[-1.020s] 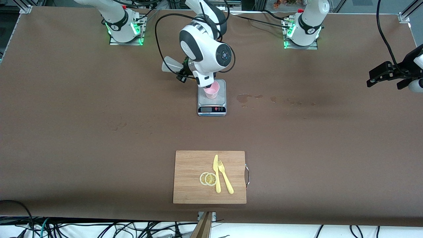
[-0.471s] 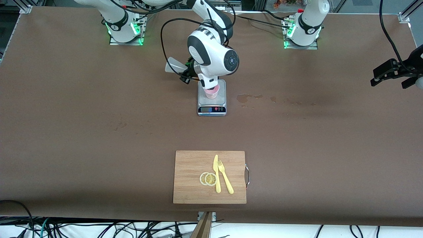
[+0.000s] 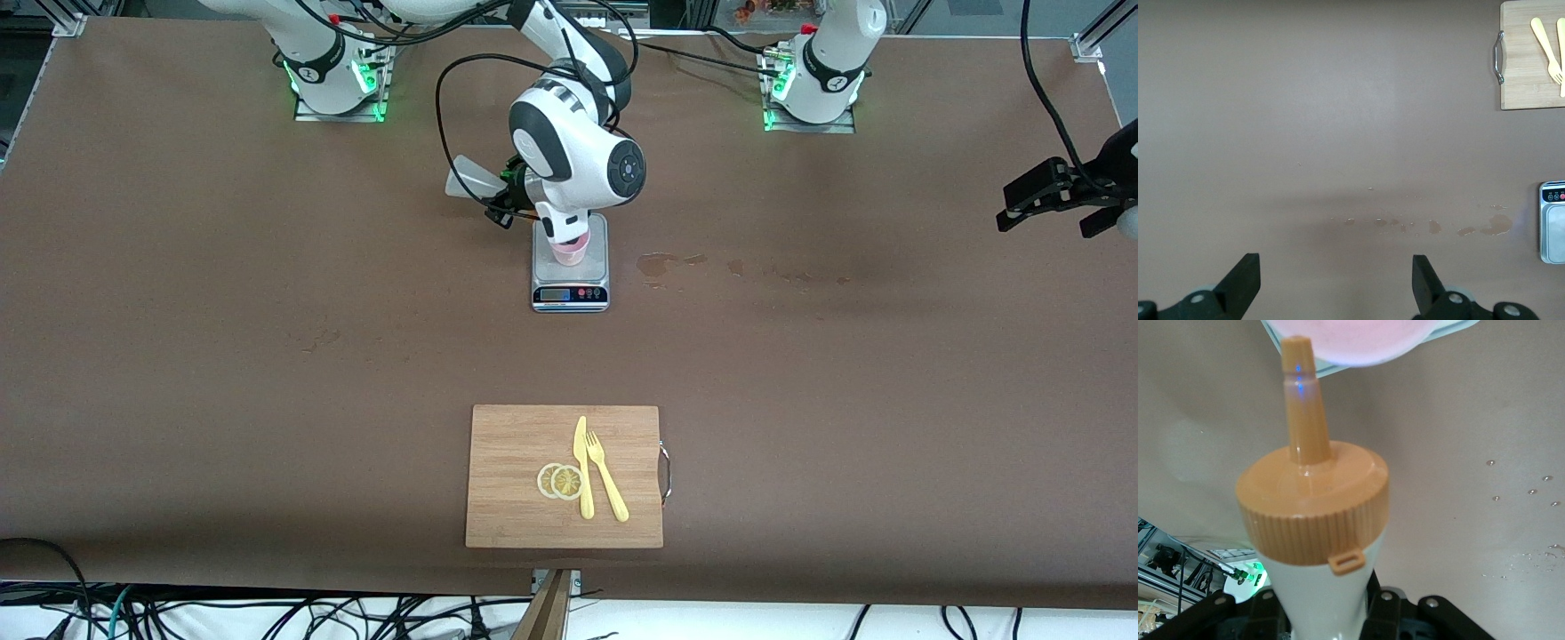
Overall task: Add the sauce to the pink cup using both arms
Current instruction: 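Tilt the bottle nozzle into the pink cup with the right gripper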
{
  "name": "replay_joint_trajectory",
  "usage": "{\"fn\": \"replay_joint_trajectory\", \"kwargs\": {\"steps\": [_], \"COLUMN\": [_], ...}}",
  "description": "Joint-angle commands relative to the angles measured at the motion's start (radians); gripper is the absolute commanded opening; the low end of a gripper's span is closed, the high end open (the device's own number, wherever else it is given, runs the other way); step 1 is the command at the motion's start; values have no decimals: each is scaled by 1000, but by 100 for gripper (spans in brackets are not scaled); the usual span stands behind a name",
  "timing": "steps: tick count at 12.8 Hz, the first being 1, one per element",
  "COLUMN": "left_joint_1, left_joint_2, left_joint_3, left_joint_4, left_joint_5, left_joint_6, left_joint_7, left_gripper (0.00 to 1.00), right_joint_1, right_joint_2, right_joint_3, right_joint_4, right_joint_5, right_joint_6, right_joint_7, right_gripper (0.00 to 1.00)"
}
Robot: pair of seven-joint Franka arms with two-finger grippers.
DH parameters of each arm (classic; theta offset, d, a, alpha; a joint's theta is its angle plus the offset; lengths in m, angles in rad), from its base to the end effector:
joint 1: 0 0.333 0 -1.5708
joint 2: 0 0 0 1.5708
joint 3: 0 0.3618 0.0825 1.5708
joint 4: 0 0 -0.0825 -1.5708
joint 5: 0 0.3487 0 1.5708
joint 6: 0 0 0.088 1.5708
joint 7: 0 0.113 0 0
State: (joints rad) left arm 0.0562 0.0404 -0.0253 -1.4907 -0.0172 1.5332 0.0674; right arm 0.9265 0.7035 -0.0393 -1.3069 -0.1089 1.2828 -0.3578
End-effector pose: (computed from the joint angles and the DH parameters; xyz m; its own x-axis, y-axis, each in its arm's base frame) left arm 0.5302 0.0148 0.6747 0.9993 -0.0371 0.0033 -0.0372 -0.9991 0.0180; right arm 0.4098 0.4898 0.3402 0.1909 0.7233 -0.6636 0.9289 -0.3517 -0.1162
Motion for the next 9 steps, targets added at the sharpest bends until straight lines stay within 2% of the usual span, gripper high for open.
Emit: {"fn": "replay_joint_trajectory", "kwargs": {"steps": [1, 9], "left_joint_1": [5, 5], "left_joint_2": [-4, -4], "left_joint_3": [4, 13], "left_joint_4": [17, 21], "left_joint_5": [-17, -13], "left_joint_6": [-18, -38], "left_joint_7": [8, 9], "left_gripper": [100, 100], "right_joint_1": [8, 6], "right_joint_2": [11, 31], "right_joint_3": [1, -2], "right_joint_4": [41, 70], "right_joint_5": [-17, -17], "right_joint_6": [-40, -42], "right_joint_7": [5, 2], "right_gripper": [14, 14]}}
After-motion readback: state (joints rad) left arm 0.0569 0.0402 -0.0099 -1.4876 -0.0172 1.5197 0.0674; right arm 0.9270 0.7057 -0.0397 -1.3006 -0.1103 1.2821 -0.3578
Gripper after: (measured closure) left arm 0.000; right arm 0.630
